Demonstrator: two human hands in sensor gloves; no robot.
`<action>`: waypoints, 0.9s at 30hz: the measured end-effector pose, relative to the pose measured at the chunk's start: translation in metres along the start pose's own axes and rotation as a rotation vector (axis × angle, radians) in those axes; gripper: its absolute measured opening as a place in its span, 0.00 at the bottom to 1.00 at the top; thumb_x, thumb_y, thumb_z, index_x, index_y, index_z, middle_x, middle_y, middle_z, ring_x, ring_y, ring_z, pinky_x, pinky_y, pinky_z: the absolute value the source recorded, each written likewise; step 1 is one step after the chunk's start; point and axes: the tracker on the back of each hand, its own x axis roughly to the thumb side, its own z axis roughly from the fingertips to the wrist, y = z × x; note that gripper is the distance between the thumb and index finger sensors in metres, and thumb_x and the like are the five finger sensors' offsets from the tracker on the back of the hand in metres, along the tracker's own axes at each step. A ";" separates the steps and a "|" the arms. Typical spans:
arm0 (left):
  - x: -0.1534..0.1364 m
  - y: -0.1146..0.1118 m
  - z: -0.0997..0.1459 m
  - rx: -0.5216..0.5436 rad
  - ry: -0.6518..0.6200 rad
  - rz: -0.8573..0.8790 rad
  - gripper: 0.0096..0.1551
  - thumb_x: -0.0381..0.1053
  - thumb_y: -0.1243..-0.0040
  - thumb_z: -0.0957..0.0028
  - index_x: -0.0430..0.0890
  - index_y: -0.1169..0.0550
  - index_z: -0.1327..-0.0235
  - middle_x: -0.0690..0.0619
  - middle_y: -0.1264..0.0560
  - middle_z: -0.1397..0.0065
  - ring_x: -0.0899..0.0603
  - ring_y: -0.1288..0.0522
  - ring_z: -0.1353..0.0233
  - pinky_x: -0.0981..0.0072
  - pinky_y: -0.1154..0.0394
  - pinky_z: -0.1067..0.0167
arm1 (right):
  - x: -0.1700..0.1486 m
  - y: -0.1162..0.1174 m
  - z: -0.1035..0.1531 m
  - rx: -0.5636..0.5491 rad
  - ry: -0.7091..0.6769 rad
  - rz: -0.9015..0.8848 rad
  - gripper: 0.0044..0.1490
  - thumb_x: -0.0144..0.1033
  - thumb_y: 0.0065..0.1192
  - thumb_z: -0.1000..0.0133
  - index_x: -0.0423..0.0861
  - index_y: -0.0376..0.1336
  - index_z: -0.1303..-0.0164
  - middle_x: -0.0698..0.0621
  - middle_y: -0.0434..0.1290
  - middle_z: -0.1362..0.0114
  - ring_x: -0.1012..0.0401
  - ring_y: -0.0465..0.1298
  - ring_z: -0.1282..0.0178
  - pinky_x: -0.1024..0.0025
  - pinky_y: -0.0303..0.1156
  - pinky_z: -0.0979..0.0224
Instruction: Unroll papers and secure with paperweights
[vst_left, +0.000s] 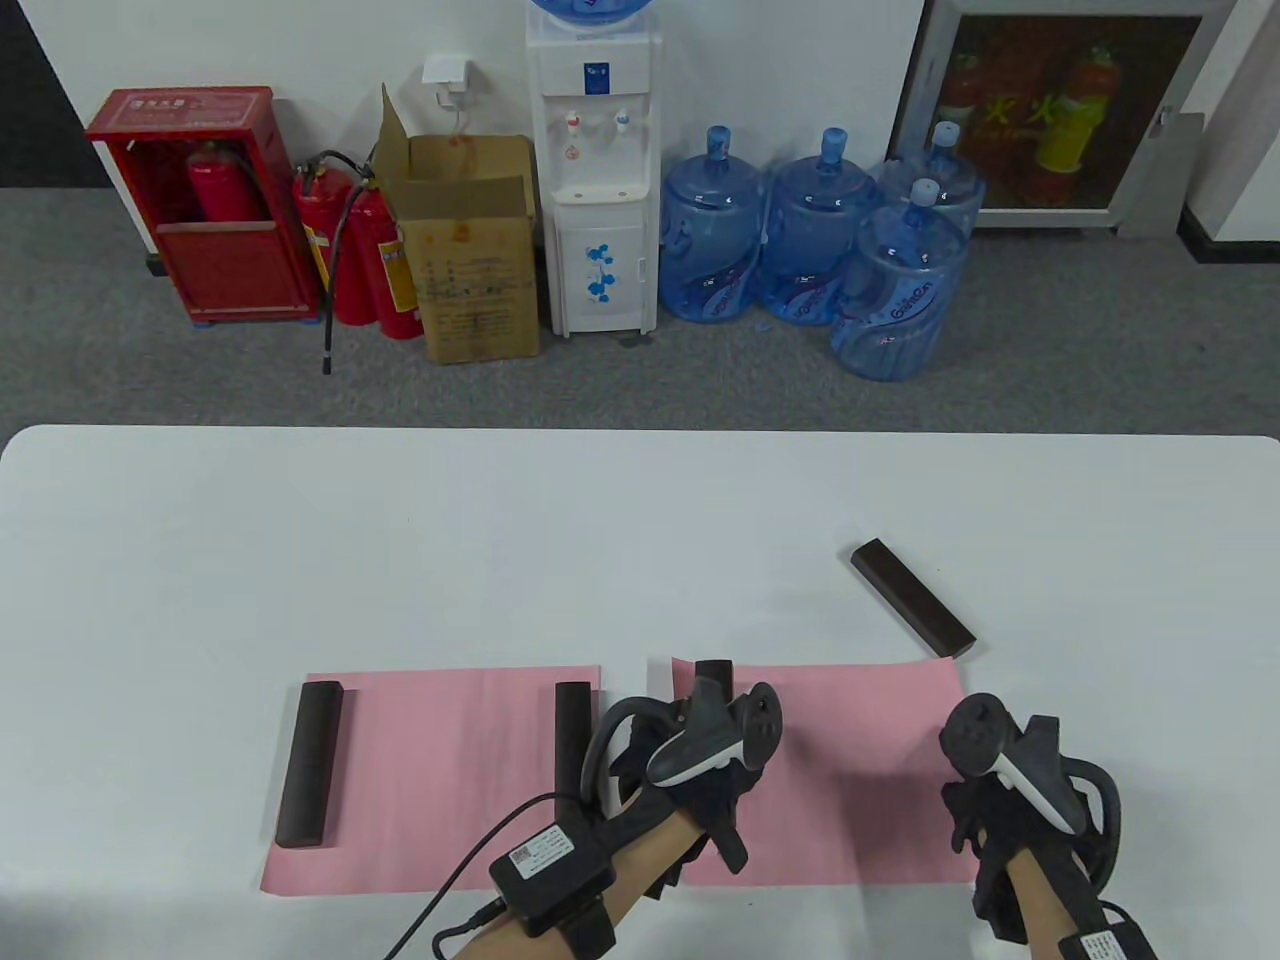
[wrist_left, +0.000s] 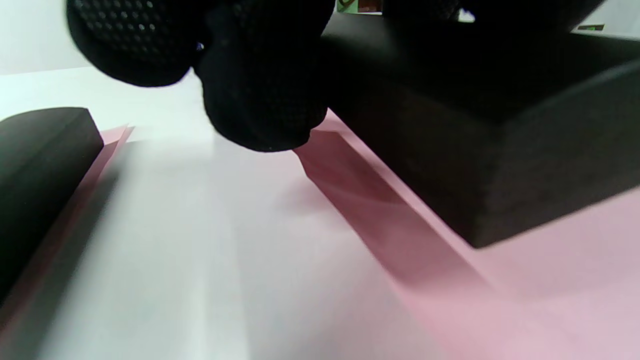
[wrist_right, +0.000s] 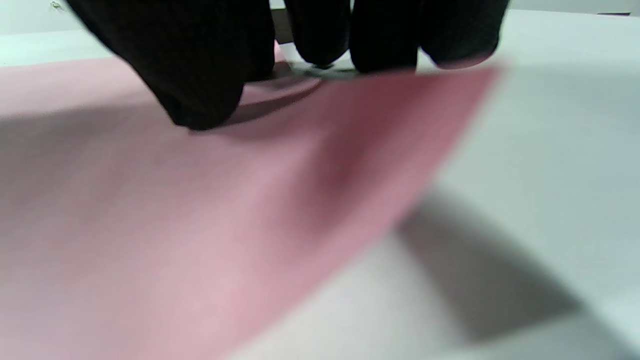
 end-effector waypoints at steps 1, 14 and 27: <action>0.001 -0.002 0.000 -0.017 0.009 -0.013 0.34 0.70 0.47 0.50 0.70 0.31 0.27 0.38 0.19 0.39 0.43 0.15 0.55 0.44 0.22 0.48 | 0.000 0.000 0.000 0.000 0.000 0.001 0.38 0.43 0.68 0.51 0.56 0.61 0.28 0.46 0.52 0.17 0.43 0.60 0.22 0.44 0.60 0.24; 0.010 -0.019 0.001 -0.115 0.063 -0.176 0.38 0.71 0.51 0.49 0.68 0.40 0.22 0.39 0.20 0.36 0.42 0.16 0.53 0.44 0.24 0.46 | 0.002 0.000 0.000 0.002 0.000 0.008 0.38 0.43 0.68 0.51 0.56 0.61 0.27 0.46 0.52 0.17 0.43 0.60 0.22 0.43 0.60 0.24; -0.134 0.026 0.077 0.191 0.104 0.126 0.39 0.70 0.52 0.48 0.66 0.40 0.21 0.42 0.24 0.27 0.38 0.18 0.41 0.40 0.28 0.38 | 0.002 0.000 0.000 0.001 0.000 0.008 0.38 0.43 0.68 0.51 0.57 0.61 0.27 0.46 0.52 0.17 0.43 0.60 0.22 0.43 0.60 0.24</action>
